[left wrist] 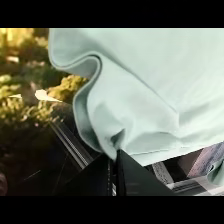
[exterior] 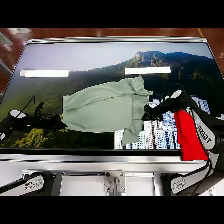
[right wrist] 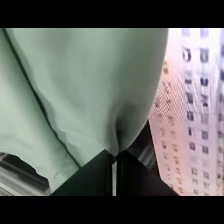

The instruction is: Fold the shirts.

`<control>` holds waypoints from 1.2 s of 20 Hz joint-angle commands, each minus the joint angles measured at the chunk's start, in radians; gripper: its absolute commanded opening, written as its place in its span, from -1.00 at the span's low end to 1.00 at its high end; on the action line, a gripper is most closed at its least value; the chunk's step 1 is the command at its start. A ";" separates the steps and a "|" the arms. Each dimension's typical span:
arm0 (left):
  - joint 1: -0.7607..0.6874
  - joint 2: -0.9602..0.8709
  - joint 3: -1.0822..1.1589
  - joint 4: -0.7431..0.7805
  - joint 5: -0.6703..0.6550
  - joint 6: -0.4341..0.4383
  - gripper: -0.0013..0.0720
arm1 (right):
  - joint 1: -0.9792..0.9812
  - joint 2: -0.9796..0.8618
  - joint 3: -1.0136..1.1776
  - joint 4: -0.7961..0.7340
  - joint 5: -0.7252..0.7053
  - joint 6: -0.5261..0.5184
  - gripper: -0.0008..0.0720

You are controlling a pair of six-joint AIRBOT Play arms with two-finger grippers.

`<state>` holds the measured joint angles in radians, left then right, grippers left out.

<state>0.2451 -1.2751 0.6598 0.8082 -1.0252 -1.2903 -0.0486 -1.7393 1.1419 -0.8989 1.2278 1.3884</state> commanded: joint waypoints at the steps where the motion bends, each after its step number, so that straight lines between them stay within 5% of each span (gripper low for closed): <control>1: 0.012 0.013 0.017 0.025 0.000 0.000 -0.87 | 0.021 0.015 0.008 0.027 0.013 -0.005 -0.82; 9: 0.035 0.437 0.594 0.068 0.014 0.042 -0.87 | -0.076 0.492 0.449 0.043 -0.028 -0.276 -0.82; 13: 0.074 0.588 0.964 0.067 0.107 0.027 -0.87 | -0.096 0.742 0.707 -0.132 -0.249 -0.237 -0.82; 15: 0.077 0.627 1.075 0.067 0.109 -0.056 -0.87 | -0.096 0.844 0.764 -0.248 -0.284 -0.188 -0.82; 19: 0.077 0.706 1.125 0.118 0.060 -0.080 -0.87 | -0.096 0.981 0.779 -0.394 -0.175 -0.090 -0.82; 24: 0.077 0.718 1.112 0.270 -0.195 -0.140 -0.87 | -0.096 1.039 0.779 -0.457 0.018 -0.082 -0.82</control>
<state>0.3214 -0.5697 1.7668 1.0027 -1.0824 -1.4010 -0.1440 -0.7383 1.9125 -1.2930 1.1408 1.2850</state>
